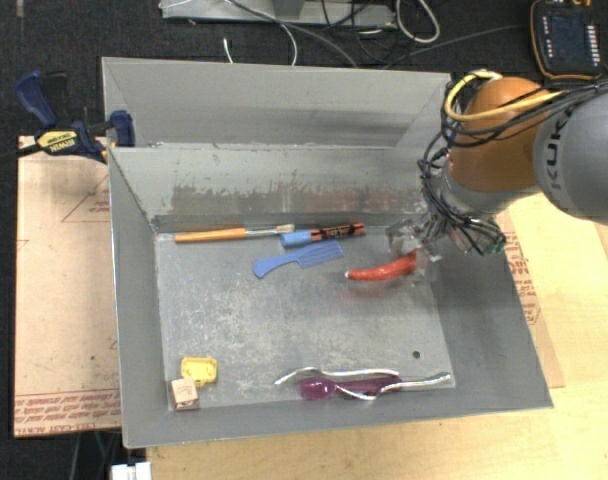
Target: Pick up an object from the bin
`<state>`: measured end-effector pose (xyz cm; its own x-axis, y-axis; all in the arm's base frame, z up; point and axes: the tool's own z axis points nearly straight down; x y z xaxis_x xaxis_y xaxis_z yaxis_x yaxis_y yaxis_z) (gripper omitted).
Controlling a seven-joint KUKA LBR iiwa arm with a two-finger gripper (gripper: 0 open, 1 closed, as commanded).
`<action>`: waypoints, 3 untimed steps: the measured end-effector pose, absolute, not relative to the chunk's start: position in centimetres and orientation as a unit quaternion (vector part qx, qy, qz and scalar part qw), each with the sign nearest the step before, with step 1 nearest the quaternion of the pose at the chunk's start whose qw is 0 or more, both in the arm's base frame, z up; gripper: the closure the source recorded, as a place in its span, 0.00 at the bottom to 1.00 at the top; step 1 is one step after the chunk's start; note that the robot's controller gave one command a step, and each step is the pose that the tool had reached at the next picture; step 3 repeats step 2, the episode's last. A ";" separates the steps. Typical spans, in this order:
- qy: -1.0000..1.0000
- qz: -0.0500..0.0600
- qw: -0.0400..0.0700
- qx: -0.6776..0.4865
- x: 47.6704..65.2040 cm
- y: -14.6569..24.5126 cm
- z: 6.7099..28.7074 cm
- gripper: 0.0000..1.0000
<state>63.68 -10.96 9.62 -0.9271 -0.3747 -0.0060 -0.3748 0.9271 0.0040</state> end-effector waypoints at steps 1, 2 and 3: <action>0.982 0.001 0.006 -0.191 63.9 -11.0 13.1 1.00; 0.982 0.000 0.009 -0.190 64.0 -11.0 15.6 1.00; 0.982 0.000 0.009 -0.190 64.0 -11.0 15.6 1.00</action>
Offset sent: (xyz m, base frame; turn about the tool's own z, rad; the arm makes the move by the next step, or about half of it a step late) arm 0.0019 -0.0003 0.0748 0.0002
